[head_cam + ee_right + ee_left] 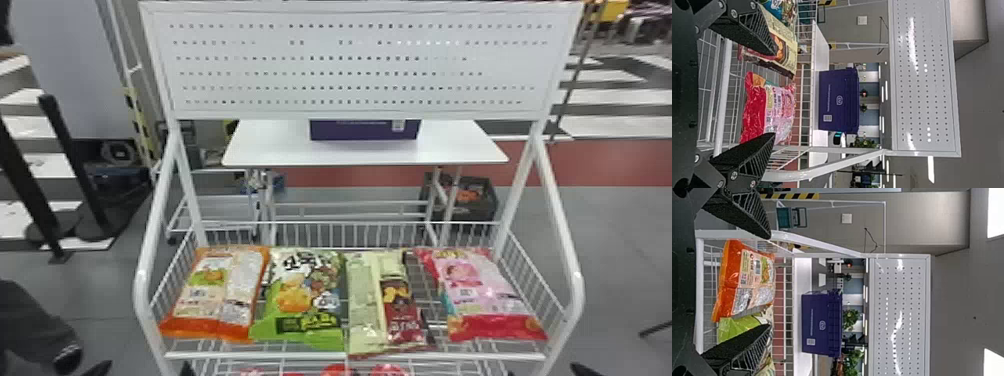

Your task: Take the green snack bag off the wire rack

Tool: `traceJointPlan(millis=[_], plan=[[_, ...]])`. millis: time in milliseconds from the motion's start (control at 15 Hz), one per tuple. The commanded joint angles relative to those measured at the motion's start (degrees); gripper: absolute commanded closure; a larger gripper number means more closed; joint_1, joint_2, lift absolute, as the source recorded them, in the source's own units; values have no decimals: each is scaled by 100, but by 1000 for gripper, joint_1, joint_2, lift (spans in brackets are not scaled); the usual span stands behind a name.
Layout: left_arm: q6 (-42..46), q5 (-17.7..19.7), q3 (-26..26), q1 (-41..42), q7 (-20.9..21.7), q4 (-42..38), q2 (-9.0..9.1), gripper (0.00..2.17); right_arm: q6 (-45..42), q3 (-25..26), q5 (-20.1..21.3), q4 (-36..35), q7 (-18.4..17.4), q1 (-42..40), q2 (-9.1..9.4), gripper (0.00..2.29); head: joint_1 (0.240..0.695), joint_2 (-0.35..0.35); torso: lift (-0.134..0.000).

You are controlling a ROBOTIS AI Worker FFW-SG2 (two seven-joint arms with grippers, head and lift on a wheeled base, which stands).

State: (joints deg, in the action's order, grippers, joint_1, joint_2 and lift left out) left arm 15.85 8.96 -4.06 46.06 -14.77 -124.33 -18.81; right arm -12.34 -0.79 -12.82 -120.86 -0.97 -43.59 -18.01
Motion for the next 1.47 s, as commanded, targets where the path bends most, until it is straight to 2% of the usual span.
traceJointPlan(millis=[0, 600, 933, 1000, 1200, 1400], plan=[[1, 0, 2, 8, 0, -3, 0, 87, 0, 0, -1, 1, 0, 0, 0, 167, 499, 0, 0], [-87, 35, -77, -141, 97, 58, 0, 87, 0, -9, 8, 1, 0, 0, 26, 167, 499, 0, 0], [-1335, -105, -991, -1477, 123, 542, -18, 80, 0, -26, 26, 18, 0, 0, 61, 167, 499, 0, 0], [-1353, -149, -1229, -1864, 123, 867, -18, 80, 0, -26, 26, 18, 0, 0, 70, 167, 499, 0, 0], [-1845, -202, -1668, -2655, 114, 1341, 88, 83, -18, -26, 43, 27, 0, 0, 96, 167, 499, 0, 0], [-2319, -193, -1958, -3279, 149, 1772, 290, 83, -18, -44, 70, 27, 0, 9, 105, 167, 499, 0, 0]])
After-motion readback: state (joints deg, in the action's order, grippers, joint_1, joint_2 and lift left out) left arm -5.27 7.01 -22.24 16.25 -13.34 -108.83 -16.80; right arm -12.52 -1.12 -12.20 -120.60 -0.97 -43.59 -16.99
